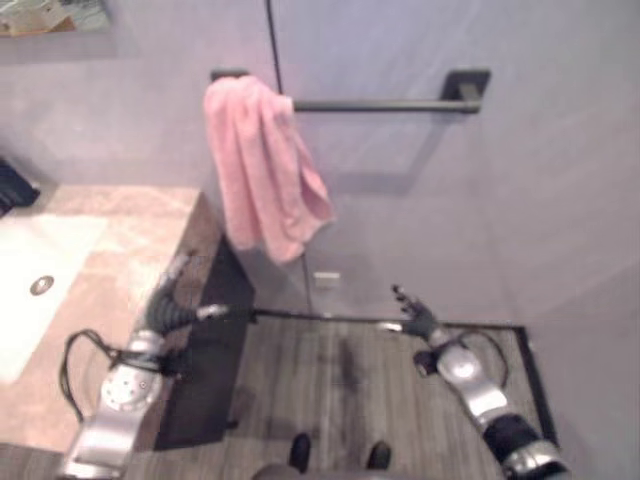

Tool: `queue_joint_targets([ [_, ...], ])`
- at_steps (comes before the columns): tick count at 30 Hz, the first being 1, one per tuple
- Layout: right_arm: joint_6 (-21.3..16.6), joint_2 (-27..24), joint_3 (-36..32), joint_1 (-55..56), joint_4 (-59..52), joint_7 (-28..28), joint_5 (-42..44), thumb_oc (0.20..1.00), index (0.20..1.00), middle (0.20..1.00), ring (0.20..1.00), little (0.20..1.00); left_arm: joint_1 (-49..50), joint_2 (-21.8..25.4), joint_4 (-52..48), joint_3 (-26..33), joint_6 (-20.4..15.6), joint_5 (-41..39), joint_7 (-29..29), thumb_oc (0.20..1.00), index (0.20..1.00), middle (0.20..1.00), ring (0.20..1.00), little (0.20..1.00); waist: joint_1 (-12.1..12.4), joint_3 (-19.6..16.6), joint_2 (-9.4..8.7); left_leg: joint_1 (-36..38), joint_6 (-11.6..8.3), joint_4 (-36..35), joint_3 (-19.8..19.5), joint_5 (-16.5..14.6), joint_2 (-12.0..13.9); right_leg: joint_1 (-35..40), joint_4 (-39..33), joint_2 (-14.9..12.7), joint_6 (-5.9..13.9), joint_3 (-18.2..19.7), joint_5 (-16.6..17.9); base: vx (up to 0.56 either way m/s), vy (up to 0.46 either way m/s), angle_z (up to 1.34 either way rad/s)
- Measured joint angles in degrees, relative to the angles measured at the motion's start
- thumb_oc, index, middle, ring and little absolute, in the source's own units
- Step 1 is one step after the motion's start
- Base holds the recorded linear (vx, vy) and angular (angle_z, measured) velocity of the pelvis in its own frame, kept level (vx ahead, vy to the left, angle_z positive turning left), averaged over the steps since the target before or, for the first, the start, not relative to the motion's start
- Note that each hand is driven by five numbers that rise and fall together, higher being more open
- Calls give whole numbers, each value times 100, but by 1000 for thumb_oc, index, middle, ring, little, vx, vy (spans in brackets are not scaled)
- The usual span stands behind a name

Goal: Put brush and paste in cup on sink, flatten towel.

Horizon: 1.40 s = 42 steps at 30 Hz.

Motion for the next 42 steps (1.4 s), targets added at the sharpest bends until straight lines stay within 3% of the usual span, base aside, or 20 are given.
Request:
queue_joint_targets([
  [3,174,289,560,-1181,73,70,372,1000,1000,1000,1000,1000,-472,139,126,-28,-14,-653,55,1000,1000,1000,1000,1000,204,-1,47,65,2,1,65,2,-10,35,-9,-8,2,80,23,-12,86,-6],
  [8,230,753,822,-1888,277,59,763,1000,1000,1000,1000,1000,-1049,218,560,-182,-135,-1252,154,1000,1000,1000,1000,1000,342,-6,47,96,2,0,95,0,-38,49,5,-31,11,130,31,-9,59,-5],
  [10,340,947,978,-2128,409,26,923,1000,1000,1000,1000,1000,-1370,186,1052,-360,-153,-1837,199,1000,1000,1000,1000,1000,343,-8,42,96,2,0,91,1,-60,50,4,-47,19,131,39,-10,99,0],
  [13,460,981,1198,-2688,1013,-57,1000,1000,1000,1000,1000,1000,-2184,192,1948,-860,-158,-2446,226,1000,1000,1000,1000,1000,357,-11,39,44,22,1,45,16,-65,33,4,-56,17,50,45,5,49,9],
  [25,636,962,1153,-3229,1047,-553,1115,1000,1000,1000,1000,1000,-3275,364,2395,-1462,-119,-3366,489,1000,1000,1000,1000,1000,316,-28,-12,-436,61,93,-249,53,-181,-265,6,-154,25,-243,50,6,42,14],
  [32,801,950,1165,-3237,873,-662,1083,1000,1000,1000,1000,1000,-3551,584,2586,-1452,-98,-3382,647,1000,1000,1000,1000,1000,154,5,-140,-453,62,74,-222,52,-197,-302,7,-170,27,-223,50,47,42,-2],
  [36,896,895,1196,-3140,383,-540,863,1000,1000,1000,1000,1000,-3761,747,2831,-1452,-74,-3564,684,1000,1000,1000,1000,1000,-90,28,-383,-446,64,58,-31,49,-196,-390,7,-171,74,-31,84,74,70,-20],
  [42,922,914,1199,-3006,318,-497,860,1000,1000,1000,1000,1000,-3888,835,3138,-1475,11,-3597,684,1000,1000,1000,1000,1000,-256,51,-517,-374,65,3,220,49,-186,-456,6,-171,89,208,150,56,51,-22],
])
